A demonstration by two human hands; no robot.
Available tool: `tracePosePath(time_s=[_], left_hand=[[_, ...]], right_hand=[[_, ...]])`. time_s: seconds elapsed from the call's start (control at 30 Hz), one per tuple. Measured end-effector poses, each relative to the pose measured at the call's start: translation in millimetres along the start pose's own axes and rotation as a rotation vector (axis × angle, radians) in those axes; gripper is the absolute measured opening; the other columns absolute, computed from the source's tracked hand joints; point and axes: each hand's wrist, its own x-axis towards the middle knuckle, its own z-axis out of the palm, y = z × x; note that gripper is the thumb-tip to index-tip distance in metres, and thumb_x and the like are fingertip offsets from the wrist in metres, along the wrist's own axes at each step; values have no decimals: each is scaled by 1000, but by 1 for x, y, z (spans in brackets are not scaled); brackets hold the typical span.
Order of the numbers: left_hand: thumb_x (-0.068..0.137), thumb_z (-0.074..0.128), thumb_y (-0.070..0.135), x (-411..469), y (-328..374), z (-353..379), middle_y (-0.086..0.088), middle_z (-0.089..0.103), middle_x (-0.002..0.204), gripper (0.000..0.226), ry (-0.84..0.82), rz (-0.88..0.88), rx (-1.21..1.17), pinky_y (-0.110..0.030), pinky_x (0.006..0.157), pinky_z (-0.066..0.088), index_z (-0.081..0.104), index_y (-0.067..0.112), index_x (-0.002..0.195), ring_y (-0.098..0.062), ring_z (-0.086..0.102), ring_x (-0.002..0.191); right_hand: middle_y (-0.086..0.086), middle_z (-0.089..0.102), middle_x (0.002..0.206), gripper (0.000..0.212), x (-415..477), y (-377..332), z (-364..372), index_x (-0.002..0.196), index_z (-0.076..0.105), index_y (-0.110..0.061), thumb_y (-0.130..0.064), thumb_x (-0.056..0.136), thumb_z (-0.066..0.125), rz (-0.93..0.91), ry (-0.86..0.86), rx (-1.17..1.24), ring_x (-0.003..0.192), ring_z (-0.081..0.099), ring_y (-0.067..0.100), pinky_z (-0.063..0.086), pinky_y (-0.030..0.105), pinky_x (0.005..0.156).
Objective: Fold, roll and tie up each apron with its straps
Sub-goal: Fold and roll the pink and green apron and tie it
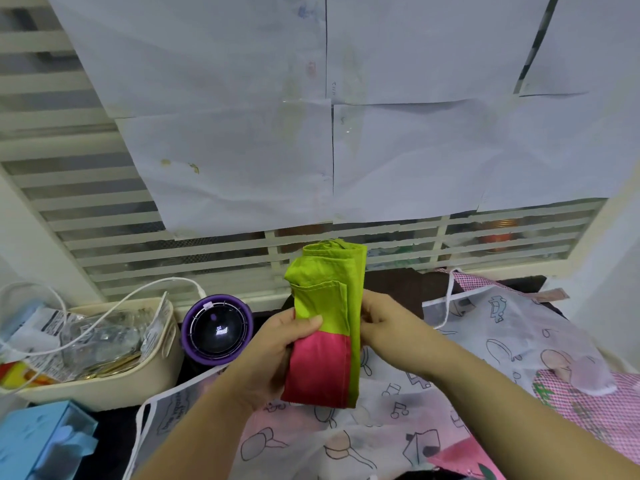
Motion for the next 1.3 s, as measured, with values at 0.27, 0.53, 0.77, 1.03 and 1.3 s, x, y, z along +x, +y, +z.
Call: tracePosePath(time_s=[0.27,0.53,0.77,1.03,1.3], left_hand=[[72,65,11,-2,-1,-10,-18,72,89,37,-25,32,-6,-29,60,56,61,-4,106,-25,71,72],[73,65,23,9,-41,-12,-19,71,102,37,78,-7,8,-39,81,56,67,8,107,-28,69,87],[76,71,23,19,-81,-2,-15,70,110,40,104,-108,-53,-50,95,50,64,13,114,-30,67,96],[87,60,39,23,-93,-5,3,71,110,27,66,-67,279,-28,86,54,62,29,112,-14,67,100],[97,52,34,16,-89,-49,5,61,71,32,96,-99,1039,-23,63,43,63,31,67,-12,55,68]], right_hand=[[-16,50,50,34,-9,-6,-14,68,61,-36,-16,95,56,-93,-56,-274,52,48,1,38,14,55],[-8,32,49,46,-33,10,3,57,45,-8,-30,97,51,86,39,-66,45,31,6,28,16,48],[-2,24,50,55,-26,53,17,50,38,-23,-66,69,68,376,-77,497,48,17,12,12,27,51],[29,64,108,58,-16,87,22,96,76,-19,-59,54,83,391,36,406,86,60,27,48,47,84],[15,73,100,36,-16,105,1,95,75,-12,-36,68,81,502,-2,334,88,65,25,47,48,97]])
